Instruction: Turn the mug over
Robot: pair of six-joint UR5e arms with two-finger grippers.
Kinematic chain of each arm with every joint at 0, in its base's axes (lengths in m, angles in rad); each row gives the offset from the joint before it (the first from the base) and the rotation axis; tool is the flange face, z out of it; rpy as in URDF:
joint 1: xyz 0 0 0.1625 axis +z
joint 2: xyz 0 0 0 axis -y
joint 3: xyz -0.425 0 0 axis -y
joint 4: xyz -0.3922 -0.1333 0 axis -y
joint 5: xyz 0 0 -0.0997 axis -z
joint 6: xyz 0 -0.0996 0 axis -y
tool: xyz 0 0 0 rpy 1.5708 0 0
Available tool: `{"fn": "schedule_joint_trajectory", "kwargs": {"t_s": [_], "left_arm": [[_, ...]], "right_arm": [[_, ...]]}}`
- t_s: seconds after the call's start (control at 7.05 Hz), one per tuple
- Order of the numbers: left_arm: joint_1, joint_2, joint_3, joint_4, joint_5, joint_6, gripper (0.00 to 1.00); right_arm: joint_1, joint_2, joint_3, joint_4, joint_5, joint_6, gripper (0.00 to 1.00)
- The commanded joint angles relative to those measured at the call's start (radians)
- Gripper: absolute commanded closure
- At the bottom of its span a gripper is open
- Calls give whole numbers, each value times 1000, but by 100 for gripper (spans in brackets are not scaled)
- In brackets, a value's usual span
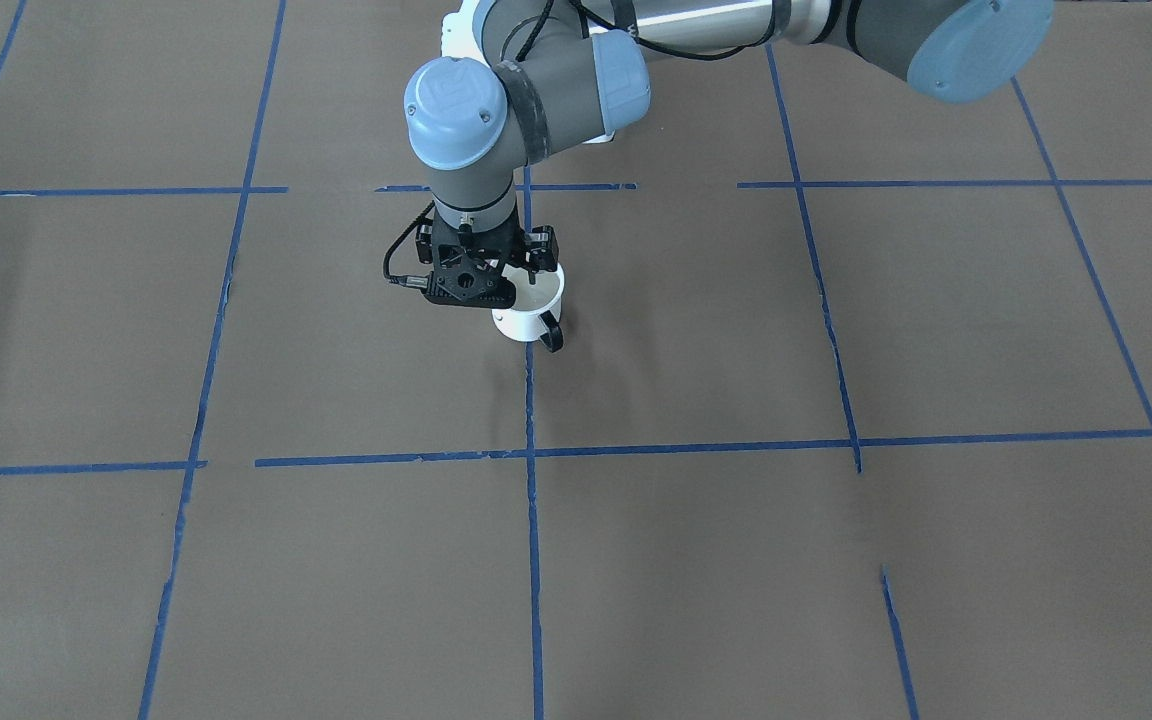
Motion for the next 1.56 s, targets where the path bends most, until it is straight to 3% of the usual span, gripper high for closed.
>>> {"fn": "schedule_joint_trajectory", "kwargs": {"t_s": [0.0,0.14,0.43,0.57,0.85,1.14,1.42], "left_arm": [[-56,95,-224,19,-5,7,0],[-76,165,-324,12,-8,10,0],[-154,192,-371,9,-10,42,0],[-194,256,-431,8,-11,161,0],[-323,380,-466,-46,-28,394,0],[-454,498,-480,-49,-122,633,0],[-550,575,-465,-50,-114,688,0]], "right_arm": [[0,0,0,0,0,0,0],[0,0,0,0,0,0,0],[0,0,0,0,0,0,0],[0,0,0,0,0,0,0],[0,0,0,0,0,0,0],[0,0,0,0,0,0,0],[0,0,0,0,0,0,0]]}}
